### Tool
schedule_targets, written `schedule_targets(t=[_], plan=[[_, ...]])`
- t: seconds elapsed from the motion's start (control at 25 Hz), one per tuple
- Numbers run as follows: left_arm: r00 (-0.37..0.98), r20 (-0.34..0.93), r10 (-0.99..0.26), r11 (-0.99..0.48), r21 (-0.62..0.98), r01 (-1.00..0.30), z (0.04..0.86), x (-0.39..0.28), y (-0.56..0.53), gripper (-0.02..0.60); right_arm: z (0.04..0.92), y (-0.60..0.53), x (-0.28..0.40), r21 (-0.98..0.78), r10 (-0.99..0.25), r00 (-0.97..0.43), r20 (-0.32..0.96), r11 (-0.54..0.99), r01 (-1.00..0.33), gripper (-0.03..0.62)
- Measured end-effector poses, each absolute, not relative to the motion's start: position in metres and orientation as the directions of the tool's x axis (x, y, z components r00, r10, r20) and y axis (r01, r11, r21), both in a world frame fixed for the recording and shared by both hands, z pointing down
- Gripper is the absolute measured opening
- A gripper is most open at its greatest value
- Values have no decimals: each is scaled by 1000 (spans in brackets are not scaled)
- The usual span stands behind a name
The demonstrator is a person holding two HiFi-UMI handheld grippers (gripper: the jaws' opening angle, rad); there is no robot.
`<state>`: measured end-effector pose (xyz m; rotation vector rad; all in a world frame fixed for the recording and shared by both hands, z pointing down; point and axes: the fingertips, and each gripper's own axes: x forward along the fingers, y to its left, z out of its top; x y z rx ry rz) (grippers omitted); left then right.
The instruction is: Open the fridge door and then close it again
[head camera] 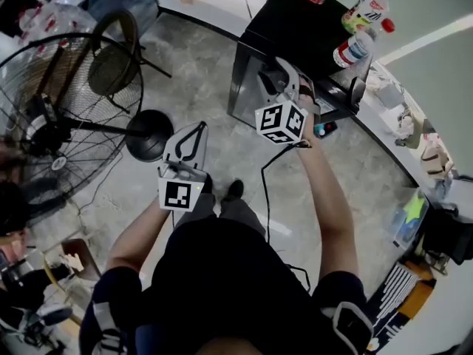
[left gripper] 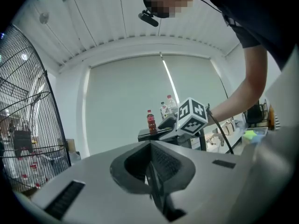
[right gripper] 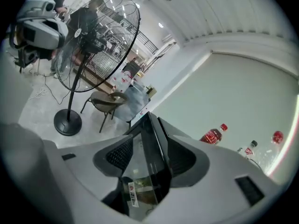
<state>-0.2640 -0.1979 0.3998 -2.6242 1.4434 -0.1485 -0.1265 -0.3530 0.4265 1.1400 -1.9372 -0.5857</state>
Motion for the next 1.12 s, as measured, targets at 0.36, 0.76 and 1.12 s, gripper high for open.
schedule_targets(t=[0.36, 0.76, 1.12], plan=[[518, 9, -855, -515, -133, -847, 395, -262, -201, 23, 394, -311, -106, 538, -896, -329, 299, 443, -717, 144], [512, -28, -858, -507, -111, -855, 384, -257, -202, 22, 375, -262, -81, 315, -916, -346, 203, 395, -863, 20], [523, -52, -851, -516, -109, -850, 375, -247, -198, 23, 355, -215, -62, 158, -946, -315, 70, 323, -933, 20]])
